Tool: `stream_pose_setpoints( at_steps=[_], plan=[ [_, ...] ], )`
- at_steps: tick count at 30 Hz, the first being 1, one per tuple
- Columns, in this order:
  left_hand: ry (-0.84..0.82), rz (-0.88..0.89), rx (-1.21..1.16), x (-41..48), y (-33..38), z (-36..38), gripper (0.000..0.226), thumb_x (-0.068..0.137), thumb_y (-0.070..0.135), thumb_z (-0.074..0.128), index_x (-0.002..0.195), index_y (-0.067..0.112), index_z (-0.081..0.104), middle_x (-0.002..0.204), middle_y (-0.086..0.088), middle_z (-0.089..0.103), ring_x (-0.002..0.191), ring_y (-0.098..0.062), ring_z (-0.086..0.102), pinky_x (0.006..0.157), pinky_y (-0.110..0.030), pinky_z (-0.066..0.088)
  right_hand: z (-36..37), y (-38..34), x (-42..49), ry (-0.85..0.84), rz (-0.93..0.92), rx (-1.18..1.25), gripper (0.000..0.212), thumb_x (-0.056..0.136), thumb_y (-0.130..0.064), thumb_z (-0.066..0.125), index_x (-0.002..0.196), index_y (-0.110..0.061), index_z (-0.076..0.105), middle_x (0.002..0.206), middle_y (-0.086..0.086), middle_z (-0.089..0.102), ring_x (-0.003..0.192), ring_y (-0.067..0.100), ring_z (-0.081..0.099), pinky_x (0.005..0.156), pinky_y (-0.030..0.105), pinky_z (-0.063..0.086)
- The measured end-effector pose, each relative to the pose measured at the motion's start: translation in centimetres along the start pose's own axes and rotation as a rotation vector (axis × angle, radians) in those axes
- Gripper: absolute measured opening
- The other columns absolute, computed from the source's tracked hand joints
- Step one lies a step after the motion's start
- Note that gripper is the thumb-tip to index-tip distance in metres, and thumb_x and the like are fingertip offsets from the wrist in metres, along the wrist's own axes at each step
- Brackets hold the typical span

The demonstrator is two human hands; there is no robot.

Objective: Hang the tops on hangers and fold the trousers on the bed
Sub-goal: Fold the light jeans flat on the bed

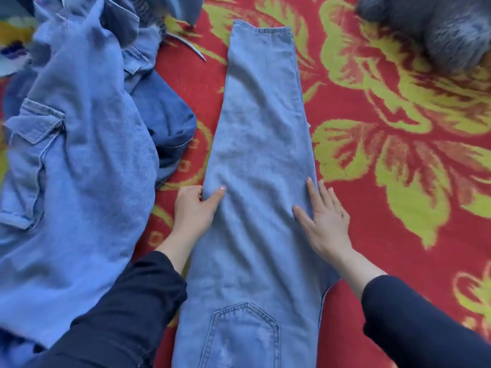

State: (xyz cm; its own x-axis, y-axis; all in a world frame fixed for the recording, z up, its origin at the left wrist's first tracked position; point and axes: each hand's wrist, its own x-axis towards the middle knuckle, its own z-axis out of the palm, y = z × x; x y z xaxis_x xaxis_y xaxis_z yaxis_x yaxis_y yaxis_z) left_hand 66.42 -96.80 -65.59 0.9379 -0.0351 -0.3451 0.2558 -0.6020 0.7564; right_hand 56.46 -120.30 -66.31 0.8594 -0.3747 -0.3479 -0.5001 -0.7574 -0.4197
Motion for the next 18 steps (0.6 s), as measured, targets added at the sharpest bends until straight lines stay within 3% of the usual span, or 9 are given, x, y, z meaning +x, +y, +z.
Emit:
stream_pose_setpoints(
  at_steps=[2,5,9,12,14,18],
  plan=[
    [-0.092,-0.088,-0.048,-3.4,-1.8,-0.5,0.055,0.082,0.043,0.07,0.065,-0.007,0.055,0.058,-0.013,0.052,0.057,-0.017,0.047,0.054,-0.037,0.037,0.9,1.0,-3.8,0.024,0.006,0.059,0.071,0.094,-0.051,0.047,0.153,-0.038,0.009,0.162,-0.005,0.011,0.149,0.013,0.005,0.116,0.035,0.007],
    [-0.155,-0.195,-0.016,-8.9,-5.2,-1.6,0.04,0.081,0.041,0.073,0.075,0.001,0.068,0.067,-0.011,0.068,0.059,-0.012,0.054,0.059,-0.04,0.046,2.0,2.2,-9.3,0.071,0.058,0.172,0.083,0.088,-0.041,0.063,0.154,-0.029,0.015,0.158,-0.005,0.024,0.146,0.016,0.02,0.113,0.04,0.019],
    [-0.057,-0.334,-0.122,-14.6,-8.4,-2.5,0.026,0.083,0.027,0.073,0.082,0.003,0.063,0.067,-0.01,0.061,0.064,-0.018,0.053,0.06,-0.034,0.041,3.1,2.8,-14.9,0.134,0.228,0.303,0.094,0.079,-0.03,0.077,0.152,-0.012,0.021,0.149,0.004,0.038,0.135,0.023,0.034,0.108,0.041,0.029],
    [-0.042,-0.404,-0.158,-18.1,-9.8,-2.6,0.032,0.081,0.028,0.076,0.099,0.009,0.056,0.089,-0.01,0.068,0.079,-0.024,0.065,0.075,-0.041,0.053,4.3,3.0,-19.1,0.144,0.339,0.408,0.067,0.077,-0.03,0.078,0.132,-0.009,0.045,0.111,0.004,0.057,0.104,0.025,0.054,0.089,0.035,0.044],
    [-0.137,-0.392,-0.094,-20.6,-10.8,-2.8,0.03,0.085,0.029,0.072,0.105,0.01,0.059,0.098,-0.009,0.069,0.09,-0.025,0.067,0.086,-0.047,0.053,5.1,3.0,-21.8,0.002,0.4,0.514,0.043,0.077,-0.035,0.077,0.108,-0.016,0.056,0.087,-0.005,0.061,0.083,0.018,0.06,0.069,0.028,0.045],
    [-0.312,-0.345,-0.056,-25.4,-11.6,-3.1,0.021,0.091,0.028,0.065,0.11,0.018,0.066,0.102,0.004,0.073,0.098,-0.017,0.067,0.093,-0.044,0.051,5.7,3.9,-25.5,-0.309,0.302,0.621,0.021,0.08,-0.034,0.076,0.095,-0.021,0.07,0.089,-0.012,0.072,0.082,0.005,0.067,0.068,0.02,0.05]
  ],
)
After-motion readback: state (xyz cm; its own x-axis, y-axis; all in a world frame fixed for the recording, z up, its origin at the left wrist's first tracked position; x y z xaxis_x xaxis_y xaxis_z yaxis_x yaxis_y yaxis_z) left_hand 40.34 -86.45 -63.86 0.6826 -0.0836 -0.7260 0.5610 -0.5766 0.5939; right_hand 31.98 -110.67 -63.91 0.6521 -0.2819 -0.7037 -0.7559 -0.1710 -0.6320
